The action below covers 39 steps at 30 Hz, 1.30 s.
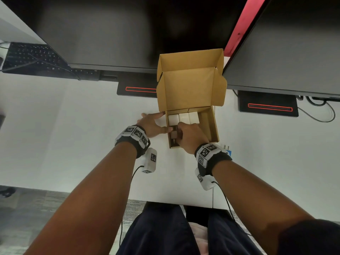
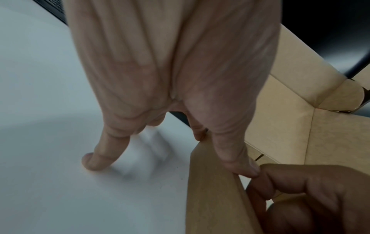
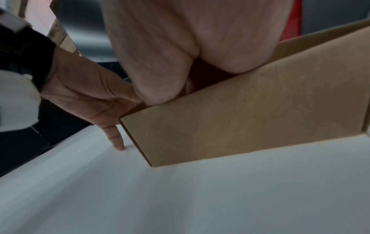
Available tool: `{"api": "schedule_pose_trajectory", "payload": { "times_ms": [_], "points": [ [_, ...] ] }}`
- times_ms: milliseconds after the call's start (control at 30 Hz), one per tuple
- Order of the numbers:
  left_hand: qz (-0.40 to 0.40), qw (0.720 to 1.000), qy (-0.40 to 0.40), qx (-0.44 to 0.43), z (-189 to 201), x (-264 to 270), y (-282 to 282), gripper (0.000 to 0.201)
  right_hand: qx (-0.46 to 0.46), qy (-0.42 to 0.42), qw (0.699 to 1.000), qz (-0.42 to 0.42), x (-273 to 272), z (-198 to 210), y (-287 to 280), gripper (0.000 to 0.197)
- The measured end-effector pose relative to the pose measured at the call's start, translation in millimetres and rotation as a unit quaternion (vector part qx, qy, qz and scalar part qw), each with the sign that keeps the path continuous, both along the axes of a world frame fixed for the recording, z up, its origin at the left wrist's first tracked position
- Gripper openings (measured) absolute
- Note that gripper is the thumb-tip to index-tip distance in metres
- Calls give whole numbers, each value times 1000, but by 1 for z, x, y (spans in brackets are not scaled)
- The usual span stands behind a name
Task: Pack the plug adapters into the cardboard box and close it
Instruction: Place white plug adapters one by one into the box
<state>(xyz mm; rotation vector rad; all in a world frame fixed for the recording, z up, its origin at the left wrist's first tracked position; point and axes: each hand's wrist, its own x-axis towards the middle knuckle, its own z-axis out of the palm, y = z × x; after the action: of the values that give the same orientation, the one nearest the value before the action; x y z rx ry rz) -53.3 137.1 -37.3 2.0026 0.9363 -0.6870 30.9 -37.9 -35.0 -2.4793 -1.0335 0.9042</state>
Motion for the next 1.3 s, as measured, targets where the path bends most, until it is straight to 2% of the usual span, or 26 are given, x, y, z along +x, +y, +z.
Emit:
{"api": "schedule_pose_trajectory", "payload": {
  "times_ms": [67,300,400,533,667,867,1067,1300],
  "points": [
    [-4,1000,-1,0,-1,0,0,106,3,9,1000,3,0,0,0,14],
    [2,1000,5,-6,-1,1,1,121,33,29,999,6,0,-6,3,24],
    [-2,1000,-3,-13,-3,1,1,110,38,29,999,12,3,-7,3,19],
    [1,1000,4,-6,-2,1,1,123,46,14,999,18,8,-2,1,20],
    [1,1000,-2,-8,0,1,0,112,61,14,998,1,13,7,0,31],
    [-2,1000,1,-2,4,3,-2,105,26,30,998,40,11,6,7,23],
    [3,1000,6,0,8,3,-3,104,25,16,1000,-4,8,-2,9,17],
    [4,1000,0,-12,8,3,-3,103,80,63,993,-61,11,1,0,19]
  ]
}}
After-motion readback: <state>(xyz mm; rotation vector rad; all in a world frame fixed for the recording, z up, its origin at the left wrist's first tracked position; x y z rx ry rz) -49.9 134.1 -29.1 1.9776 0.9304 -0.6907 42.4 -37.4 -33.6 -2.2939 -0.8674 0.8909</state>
